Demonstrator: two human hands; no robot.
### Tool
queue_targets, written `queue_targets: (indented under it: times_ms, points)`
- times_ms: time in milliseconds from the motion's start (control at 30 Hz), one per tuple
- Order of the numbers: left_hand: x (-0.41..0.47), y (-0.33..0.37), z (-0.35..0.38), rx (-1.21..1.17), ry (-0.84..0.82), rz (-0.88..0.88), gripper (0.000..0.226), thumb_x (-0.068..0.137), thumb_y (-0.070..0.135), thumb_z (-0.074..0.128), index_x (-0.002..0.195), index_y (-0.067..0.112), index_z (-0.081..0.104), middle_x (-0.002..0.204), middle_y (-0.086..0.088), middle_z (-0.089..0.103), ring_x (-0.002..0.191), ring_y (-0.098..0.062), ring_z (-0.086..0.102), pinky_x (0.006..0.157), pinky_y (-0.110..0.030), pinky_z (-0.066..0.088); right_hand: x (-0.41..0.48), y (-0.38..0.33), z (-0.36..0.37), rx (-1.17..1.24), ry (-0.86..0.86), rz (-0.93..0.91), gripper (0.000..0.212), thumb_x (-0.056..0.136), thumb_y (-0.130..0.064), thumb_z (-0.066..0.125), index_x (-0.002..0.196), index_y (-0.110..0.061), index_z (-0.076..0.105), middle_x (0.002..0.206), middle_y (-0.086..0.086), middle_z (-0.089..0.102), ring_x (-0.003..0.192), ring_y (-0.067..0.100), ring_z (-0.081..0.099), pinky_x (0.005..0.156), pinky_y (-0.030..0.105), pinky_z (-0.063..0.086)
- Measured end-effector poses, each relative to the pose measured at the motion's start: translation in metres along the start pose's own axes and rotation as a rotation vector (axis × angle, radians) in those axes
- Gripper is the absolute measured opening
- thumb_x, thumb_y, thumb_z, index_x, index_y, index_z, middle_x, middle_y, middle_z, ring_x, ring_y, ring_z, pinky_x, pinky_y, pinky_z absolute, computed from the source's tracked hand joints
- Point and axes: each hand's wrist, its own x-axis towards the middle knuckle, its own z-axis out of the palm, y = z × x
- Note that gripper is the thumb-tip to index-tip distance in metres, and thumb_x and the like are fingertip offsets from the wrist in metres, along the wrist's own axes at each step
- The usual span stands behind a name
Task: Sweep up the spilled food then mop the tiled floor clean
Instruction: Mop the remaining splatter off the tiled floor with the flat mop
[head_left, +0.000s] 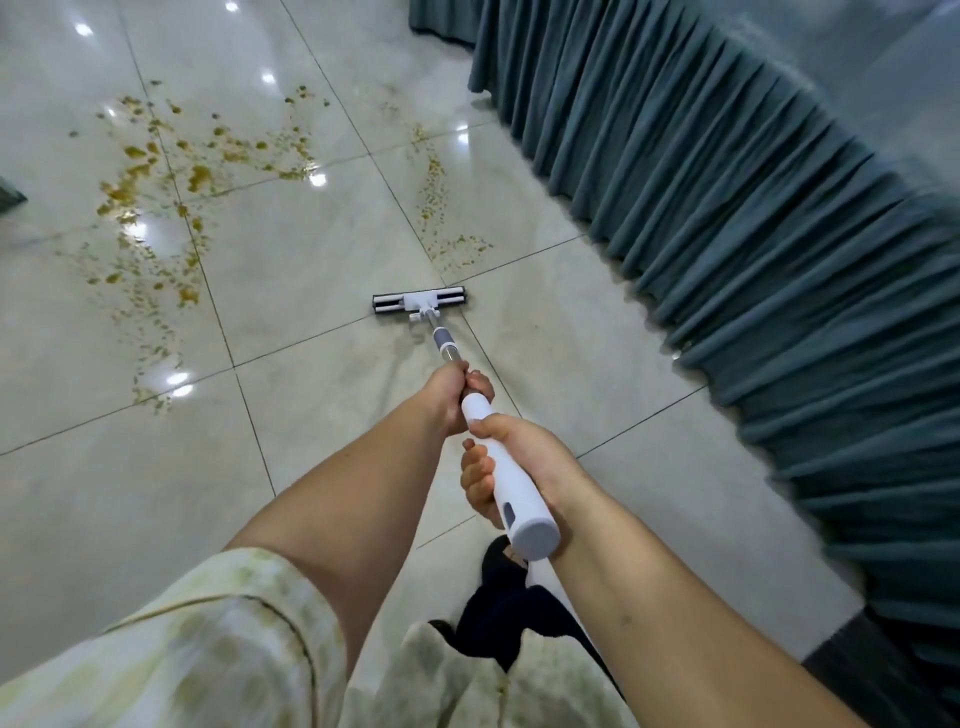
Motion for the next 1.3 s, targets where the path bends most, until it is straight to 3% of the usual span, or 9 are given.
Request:
queue_targets:
  times_ms: [300, 467, 800, 1067, 1300]
  points:
    - [0.051, 0.093, 0.046, 0.094, 0.08, 0.017, 0.021, 0.099, 0.019, 0.04, 0.08, 0.01, 0.039, 0.047, -0.001, 0.037, 0.026, -0.009, 0.034, 0.028, -0.012, 0.029, 0.06, -0.086, 0.042, 0.098, -0.094, -0.011, 0.026, 0.092, -0.022, 0.057, 0.071, -0.012, 0.045, 0.054, -0.002, 0.04, 0.034, 0.008, 0.039, 0.033, 0.013, 0.034]
    - [0.117, 0.155, 0.13, 0.098, 0.09, 0.086, 0.02, 0.099, 0.02, 0.041, 0.08, 0.015, 0.035, 0.067, 0.004, 0.035, 0.028, -0.008, 0.035, 0.031, -0.011, 0.031, 0.085, -0.214, 0.042, 0.103, -0.131, 0.014, 0.028, 0.093, -0.026, 0.056, 0.073, -0.01, 0.045, 0.053, -0.002, 0.04, 0.032, 0.01, 0.04, 0.034, 0.012, 0.035]
    - [0.212, 0.296, 0.279, 0.026, 0.103, 0.118, 0.031, 0.1, 0.03, 0.046, 0.076, 0.015, 0.032, 0.055, 0.003, 0.033, 0.03, -0.008, 0.034, 0.034, -0.011, 0.031, 0.136, -0.455, 0.08, -0.046, -0.134, 0.101, 0.027, 0.094, -0.025, 0.051, 0.073, -0.01, 0.043, 0.048, -0.001, 0.041, 0.03, 0.011, 0.04, 0.033, 0.013, 0.035]
    - [0.299, 0.46, 0.336, 0.013, 0.103, 0.114, 0.027, 0.101, 0.028, 0.043, 0.08, 0.013, 0.034, 0.054, 0.003, 0.032, 0.031, -0.008, 0.035, 0.035, -0.01, 0.03, 0.23, -0.602, 0.163, -0.072, -0.087, 0.112, 0.03, 0.094, -0.03, 0.053, 0.073, -0.009, 0.045, 0.048, -0.001, 0.041, 0.03, 0.011, 0.039, 0.031, 0.013, 0.032]
    - [0.412, 0.654, 0.36, 0.075, 0.14, 0.099, 0.03, 0.099, 0.021, 0.04, 0.071, 0.013, 0.034, 0.048, 0.002, 0.031, 0.028, -0.011, 0.031, 0.03, -0.011, 0.026, 0.364, -0.733, 0.264, -0.141, -0.029, 0.054, 0.028, 0.094, -0.032, 0.055, 0.08, -0.009, 0.046, 0.052, 0.002, 0.043, 0.033, 0.013, 0.038, 0.034, 0.015, 0.032]
